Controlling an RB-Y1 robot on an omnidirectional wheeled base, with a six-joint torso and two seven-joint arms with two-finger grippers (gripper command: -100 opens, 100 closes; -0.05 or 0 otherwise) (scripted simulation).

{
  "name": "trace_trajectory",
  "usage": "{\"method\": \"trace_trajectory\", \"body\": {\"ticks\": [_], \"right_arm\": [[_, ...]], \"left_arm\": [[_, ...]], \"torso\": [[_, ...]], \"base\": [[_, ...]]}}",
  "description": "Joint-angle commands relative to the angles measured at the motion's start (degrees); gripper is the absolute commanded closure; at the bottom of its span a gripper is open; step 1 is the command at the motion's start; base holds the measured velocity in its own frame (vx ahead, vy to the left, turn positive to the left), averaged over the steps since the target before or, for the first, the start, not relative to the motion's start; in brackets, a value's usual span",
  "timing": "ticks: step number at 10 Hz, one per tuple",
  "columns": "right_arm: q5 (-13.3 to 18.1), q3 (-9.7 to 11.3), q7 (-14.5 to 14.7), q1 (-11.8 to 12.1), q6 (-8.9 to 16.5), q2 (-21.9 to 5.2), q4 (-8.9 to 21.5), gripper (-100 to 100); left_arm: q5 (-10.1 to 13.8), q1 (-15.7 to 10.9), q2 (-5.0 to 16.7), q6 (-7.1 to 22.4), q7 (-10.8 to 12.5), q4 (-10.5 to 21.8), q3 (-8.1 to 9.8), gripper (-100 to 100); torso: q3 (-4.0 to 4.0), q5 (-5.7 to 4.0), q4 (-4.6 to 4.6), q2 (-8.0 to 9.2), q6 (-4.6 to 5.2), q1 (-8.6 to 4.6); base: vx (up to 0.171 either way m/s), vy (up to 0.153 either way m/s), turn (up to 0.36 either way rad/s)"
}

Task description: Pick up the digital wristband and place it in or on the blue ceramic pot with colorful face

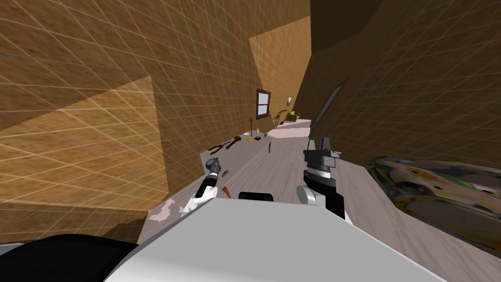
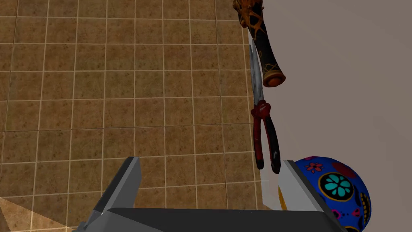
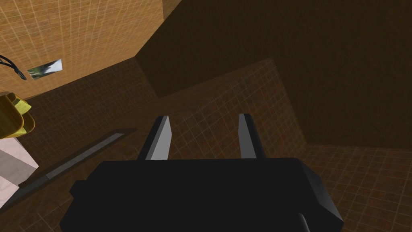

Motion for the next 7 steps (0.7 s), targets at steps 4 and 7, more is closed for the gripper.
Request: {"method": "trace_trajectory", "body": {"ticks": [4,7], "right_arm": [[0.0,0.0,0.0,0.0,0.0,0.0,0.0,0],[0.0,0.0,0.0,0.0,0.0,0.0,0.0,0]], "left_arm": [[1.9,-1.8,1.0,4.1,2.1,7.3,1.84,-100],[3.0,-3.0,1.4,6.8,3.3,11.9,2.96,-100]], "torso": [[-0.02,-0.01,0.0,-0.05,0.0,-0.06],[-0.03,0.0,-0.01,-0.06,0.0,-0.02]], "base": [[0.085,-0.04,0.027],[0.086,-0.036,0.025]]}}
